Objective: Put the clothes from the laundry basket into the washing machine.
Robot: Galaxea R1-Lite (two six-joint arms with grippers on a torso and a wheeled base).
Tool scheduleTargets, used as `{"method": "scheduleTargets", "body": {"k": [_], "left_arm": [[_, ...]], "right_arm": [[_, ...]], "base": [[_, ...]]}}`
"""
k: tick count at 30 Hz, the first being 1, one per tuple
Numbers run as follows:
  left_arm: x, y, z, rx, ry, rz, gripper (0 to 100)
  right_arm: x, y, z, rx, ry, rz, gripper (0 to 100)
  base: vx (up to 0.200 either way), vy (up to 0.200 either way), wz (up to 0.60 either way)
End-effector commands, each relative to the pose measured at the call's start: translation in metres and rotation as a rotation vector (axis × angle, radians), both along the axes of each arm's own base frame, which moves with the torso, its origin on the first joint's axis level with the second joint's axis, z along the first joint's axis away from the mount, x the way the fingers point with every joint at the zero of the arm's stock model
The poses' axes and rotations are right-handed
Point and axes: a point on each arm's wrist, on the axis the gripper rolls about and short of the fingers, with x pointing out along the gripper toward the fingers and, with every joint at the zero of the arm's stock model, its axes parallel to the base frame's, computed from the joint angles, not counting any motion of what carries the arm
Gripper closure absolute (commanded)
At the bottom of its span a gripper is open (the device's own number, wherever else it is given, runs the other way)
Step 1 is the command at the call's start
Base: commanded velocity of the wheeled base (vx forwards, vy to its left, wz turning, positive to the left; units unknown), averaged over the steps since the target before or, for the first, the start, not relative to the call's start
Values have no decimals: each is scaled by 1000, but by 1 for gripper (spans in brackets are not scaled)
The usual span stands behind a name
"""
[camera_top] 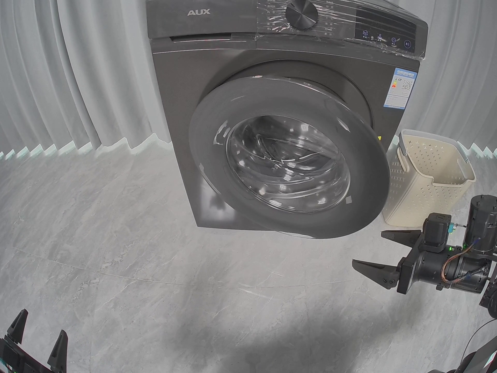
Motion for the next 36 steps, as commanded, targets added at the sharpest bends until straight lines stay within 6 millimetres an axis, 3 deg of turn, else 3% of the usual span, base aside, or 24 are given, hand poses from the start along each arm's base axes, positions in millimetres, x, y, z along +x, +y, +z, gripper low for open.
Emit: {"method": "scheduleTargets", "body": {"k": [1,9,18,36], "left_arm": [[0,0,-5,-1,2,0,0],[0,0,-5,-4,3,0,0],[0,0,-5,-1,2,-2,0],[0,0,-5,-1,3,0,0]], "right_arm": [[0,2,1,3,-3,9,0],[-4,8,1,21,14,42,0],[-2,12,2,29,17,51,0],[13,21,-3,48,-23,54,0]], "base": [[0,0,0],[0,-75,0],[200,0,0],[0,-67,0]]}}
